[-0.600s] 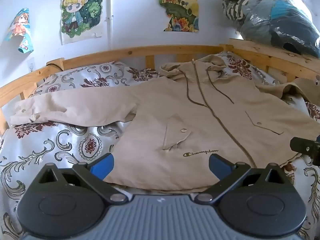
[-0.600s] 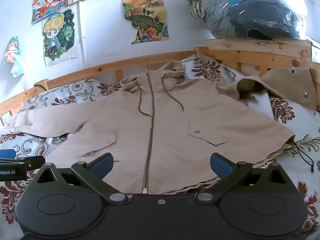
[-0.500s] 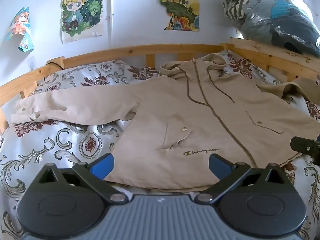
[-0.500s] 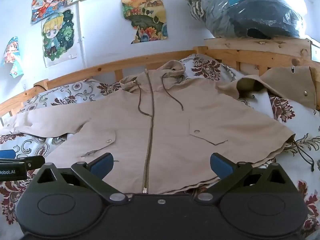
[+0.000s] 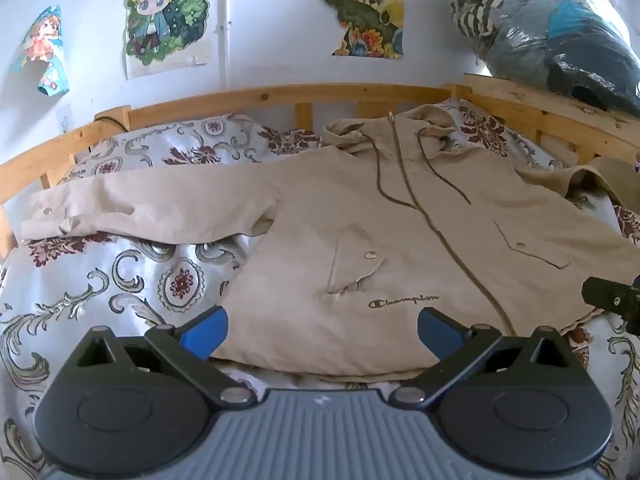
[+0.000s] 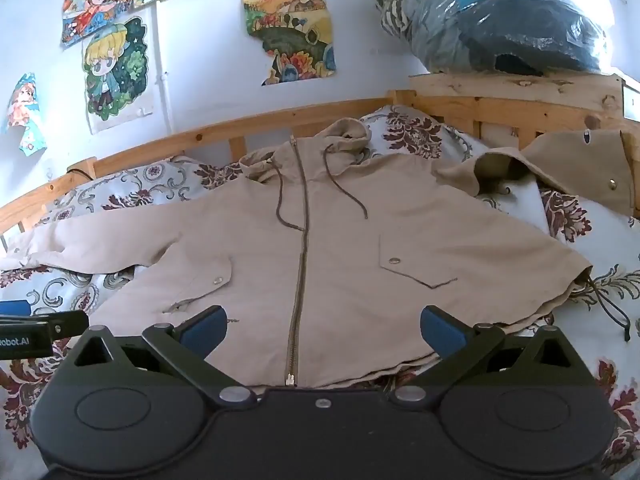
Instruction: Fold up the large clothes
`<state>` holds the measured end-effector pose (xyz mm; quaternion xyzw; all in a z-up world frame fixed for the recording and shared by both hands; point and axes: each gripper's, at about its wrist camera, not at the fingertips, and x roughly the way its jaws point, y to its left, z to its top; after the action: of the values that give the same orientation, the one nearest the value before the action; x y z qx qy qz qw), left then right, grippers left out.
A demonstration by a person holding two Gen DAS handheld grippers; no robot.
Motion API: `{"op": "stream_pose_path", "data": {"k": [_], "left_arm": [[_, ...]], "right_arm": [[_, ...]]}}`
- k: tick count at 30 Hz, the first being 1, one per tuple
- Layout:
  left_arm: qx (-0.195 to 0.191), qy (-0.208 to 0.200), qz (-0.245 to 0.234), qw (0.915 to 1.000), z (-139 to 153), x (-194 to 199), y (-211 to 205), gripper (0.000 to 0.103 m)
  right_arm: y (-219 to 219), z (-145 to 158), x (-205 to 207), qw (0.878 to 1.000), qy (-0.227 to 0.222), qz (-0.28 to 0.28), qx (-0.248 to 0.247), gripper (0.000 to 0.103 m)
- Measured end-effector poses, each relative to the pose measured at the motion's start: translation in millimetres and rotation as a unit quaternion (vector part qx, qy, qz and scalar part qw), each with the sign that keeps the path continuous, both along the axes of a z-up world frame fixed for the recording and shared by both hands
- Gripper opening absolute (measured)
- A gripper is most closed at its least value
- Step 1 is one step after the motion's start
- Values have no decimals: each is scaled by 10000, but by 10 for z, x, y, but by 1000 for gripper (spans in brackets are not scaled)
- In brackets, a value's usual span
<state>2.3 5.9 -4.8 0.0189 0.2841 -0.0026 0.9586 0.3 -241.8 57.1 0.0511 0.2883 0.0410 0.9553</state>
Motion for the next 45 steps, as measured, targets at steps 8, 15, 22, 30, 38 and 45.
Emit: {"op": "stream_pose_path", "data": {"k": [8,15,22,30,38,45], "left_arm": [[46,-36,2,10000,39,-20,-22,102],[116,-30,-7,9999,50,-28,-51,102],[92,-17,55,9999,46,-12,-45,102],[89,-9,37,10000,28,-13,-43,102],[64,26,33,10000,11,-11,-51,102],[22,65,19,10000,-1,-6,-44,102]], "right_arm": [[-40,26,-14,9999,-59,-116,-7,102],[-41,20,-2,9999,-42,-104,-7,102],[-26,16,1,10000,-12,-85,1,102],[-31,6,6,10000,6,-69,3,102],[-23,2,0,10000,16,-66,10,102],[-9,-19,15,10000,53,-35,12,102]]}}
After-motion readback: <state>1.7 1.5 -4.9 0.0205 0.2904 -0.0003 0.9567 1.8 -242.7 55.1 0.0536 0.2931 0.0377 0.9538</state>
